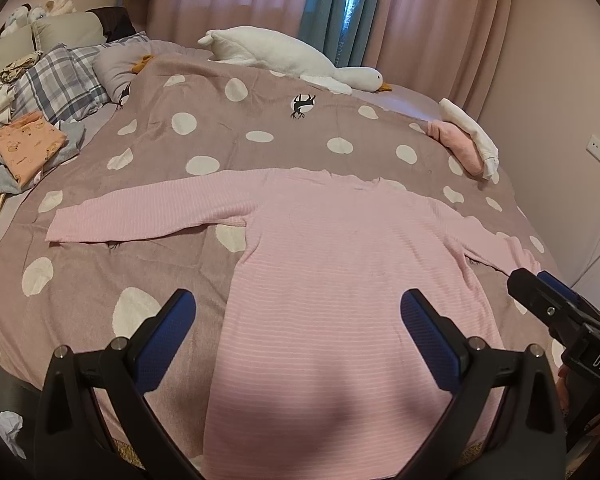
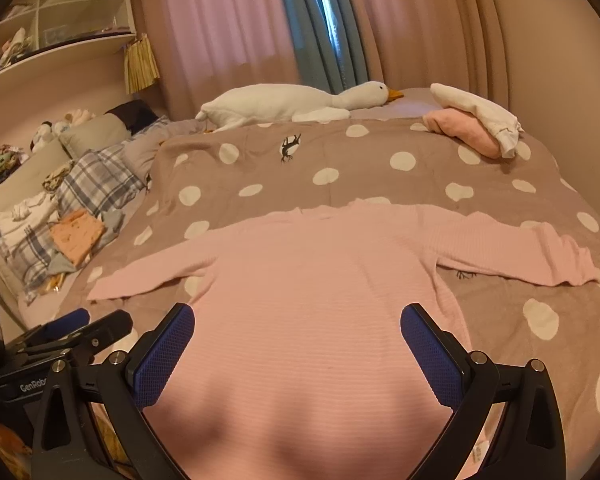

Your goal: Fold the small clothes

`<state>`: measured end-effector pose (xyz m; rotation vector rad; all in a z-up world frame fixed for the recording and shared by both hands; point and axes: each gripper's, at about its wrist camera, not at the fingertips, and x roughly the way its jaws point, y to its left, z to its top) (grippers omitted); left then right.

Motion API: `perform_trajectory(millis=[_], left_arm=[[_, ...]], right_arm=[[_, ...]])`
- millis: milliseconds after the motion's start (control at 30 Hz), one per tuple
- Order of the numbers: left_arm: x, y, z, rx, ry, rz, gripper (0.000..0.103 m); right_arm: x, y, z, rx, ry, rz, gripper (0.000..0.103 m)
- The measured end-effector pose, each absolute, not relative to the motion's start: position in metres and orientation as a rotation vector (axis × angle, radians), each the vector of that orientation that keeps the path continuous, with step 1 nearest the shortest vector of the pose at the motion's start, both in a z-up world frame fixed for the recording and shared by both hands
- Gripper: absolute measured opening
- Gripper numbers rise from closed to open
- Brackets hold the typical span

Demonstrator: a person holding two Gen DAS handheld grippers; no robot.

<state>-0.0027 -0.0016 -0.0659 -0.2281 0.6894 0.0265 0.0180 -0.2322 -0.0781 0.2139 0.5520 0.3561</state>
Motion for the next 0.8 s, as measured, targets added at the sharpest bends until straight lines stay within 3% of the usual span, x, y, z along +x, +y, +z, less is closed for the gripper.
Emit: perform_trajectory(millis=[800], left_arm=[[-0.0079,-0.0019,-0.0622,-0.231,0.684,0.037,0.103]], right_arm=[[0.0144,-0.2291,-0.0797,0.207,0.552,0.341,0.102]])
